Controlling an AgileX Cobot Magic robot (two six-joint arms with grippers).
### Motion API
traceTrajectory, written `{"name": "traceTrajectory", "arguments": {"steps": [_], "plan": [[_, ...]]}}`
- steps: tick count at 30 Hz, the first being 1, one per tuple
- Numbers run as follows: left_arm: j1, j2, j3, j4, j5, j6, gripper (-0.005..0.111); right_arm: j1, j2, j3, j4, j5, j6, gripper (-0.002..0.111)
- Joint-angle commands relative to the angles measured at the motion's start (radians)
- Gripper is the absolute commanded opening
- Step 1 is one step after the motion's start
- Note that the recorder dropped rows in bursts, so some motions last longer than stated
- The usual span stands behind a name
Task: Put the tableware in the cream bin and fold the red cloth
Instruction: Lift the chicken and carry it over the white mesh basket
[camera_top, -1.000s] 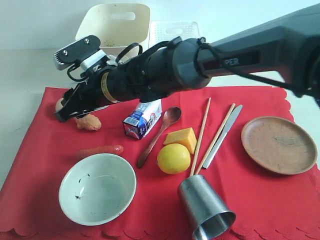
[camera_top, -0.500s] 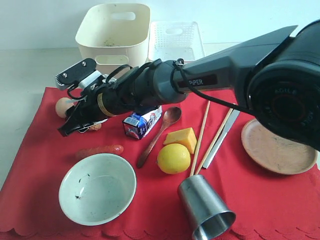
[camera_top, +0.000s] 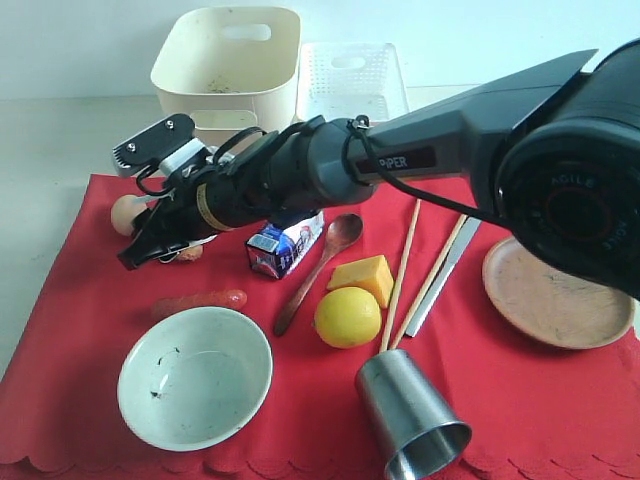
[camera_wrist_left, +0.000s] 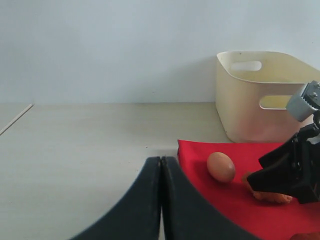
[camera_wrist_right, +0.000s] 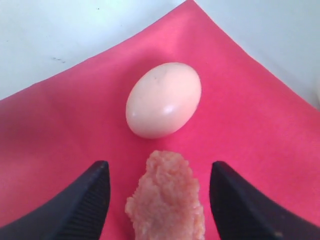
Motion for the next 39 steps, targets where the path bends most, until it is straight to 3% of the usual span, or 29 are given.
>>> {"name": "traceTrajectory", "arguments": {"steps": [1,13,20,22,39], "plan": [[0.003,-0.005,0.003,0.0,-0.005,-0.006,0.002,-0.007,0.013,-0.006,-0.004,-0.002,0.001,0.057],[0.003,-0.005,0.003,0.0,-0.005,-0.006,0.002,-0.007,0.047,-0.006,-0.004,-0.002,-0.038,0.052],[0.003,-0.005,0.003,0.0,-0.005,-0.006,0.002,-0.007,0.027,-0.006,-0.004,-0.023,-0.077,0.007],[0.003,-0.005,0.003,0.0,-0.005,-0.006,0.002,-0.007,0.006,-0.006,-0.004,-0.034,-0.066,0.0],[0.003,-0.005,0.003,0.0,-0.005,-0.006,0.002,-0.037,-0.299,0.006,-0.004,-0.146,-0.032,0.0]]}}
